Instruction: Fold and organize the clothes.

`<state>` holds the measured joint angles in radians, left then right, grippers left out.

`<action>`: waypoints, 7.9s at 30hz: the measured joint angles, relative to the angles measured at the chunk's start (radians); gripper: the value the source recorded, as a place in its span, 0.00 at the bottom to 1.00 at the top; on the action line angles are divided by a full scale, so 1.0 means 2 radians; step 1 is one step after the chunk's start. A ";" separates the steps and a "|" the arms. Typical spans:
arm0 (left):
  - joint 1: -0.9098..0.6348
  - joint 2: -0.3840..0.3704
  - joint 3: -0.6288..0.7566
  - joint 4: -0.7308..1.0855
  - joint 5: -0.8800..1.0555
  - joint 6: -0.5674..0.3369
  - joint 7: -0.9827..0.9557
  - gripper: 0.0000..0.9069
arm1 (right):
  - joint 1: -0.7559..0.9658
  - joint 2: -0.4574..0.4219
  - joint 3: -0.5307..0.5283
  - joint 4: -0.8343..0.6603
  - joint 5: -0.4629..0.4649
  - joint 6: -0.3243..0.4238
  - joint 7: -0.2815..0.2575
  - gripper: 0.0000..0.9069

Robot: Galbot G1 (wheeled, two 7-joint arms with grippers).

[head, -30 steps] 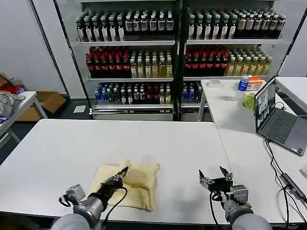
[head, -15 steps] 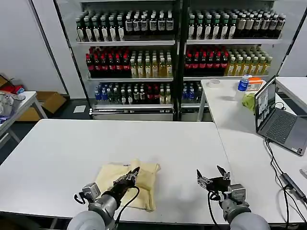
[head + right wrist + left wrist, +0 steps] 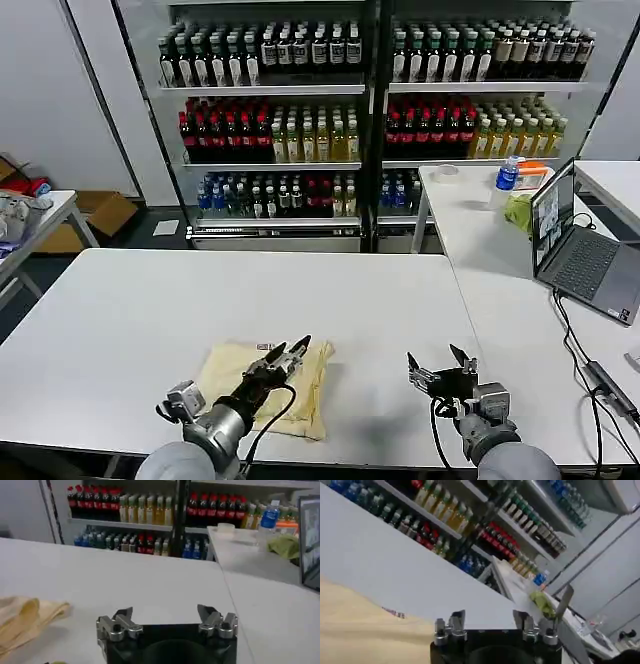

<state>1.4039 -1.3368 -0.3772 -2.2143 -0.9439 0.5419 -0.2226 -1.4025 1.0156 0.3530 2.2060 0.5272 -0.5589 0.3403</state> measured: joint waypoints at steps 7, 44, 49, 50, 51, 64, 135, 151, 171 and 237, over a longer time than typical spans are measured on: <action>0.022 0.025 -0.055 0.008 0.005 -0.001 0.000 1.00 | 0.002 0.002 0.000 -0.003 -0.001 0.000 0.000 1.00; 0.021 0.042 -0.116 0.112 0.028 -0.005 0.015 1.00 | -0.021 0.012 0.021 0.007 -0.009 -0.003 0.002 1.00; 0.016 0.035 -0.115 0.117 0.015 -0.005 0.018 1.00 | -0.024 0.011 0.023 0.009 -0.009 -0.003 0.002 1.00; 0.015 0.033 -0.115 0.116 0.010 -0.005 0.018 1.00 | -0.024 0.010 0.024 0.010 -0.009 -0.003 0.002 1.00; 0.014 0.031 -0.115 0.116 0.006 -0.005 0.018 1.00 | -0.024 0.010 0.024 0.010 -0.009 -0.003 0.002 1.00; 0.002 0.018 -0.113 0.127 -0.039 -0.019 0.025 0.03 | -0.026 0.009 0.024 0.012 -0.009 -0.004 0.003 1.00; 0.007 0.130 -0.172 0.071 0.166 -0.027 0.021 0.01 | -0.036 0.039 0.027 0.024 -0.022 -0.005 0.003 1.00; -0.044 0.034 -0.006 0.089 0.246 -0.023 -0.010 0.01 | -0.031 0.044 0.021 0.018 -0.027 -0.005 0.002 1.00; -0.138 -0.062 0.107 0.171 0.212 -0.045 -0.018 1.00 | -0.010 0.043 0.017 0.001 -0.024 -0.005 -0.007 1.00; 0.023 0.053 -0.153 0.046 0.143 -0.082 0.021 1.00 | 0.234 0.263 -0.142 -0.261 0.194 0.026 0.100 0.00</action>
<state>1.4494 -1.2301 -0.6825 -2.1231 -0.6577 0.3786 -0.1808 -0.9341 1.5411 0.0681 1.6844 0.9147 -0.5075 0.5402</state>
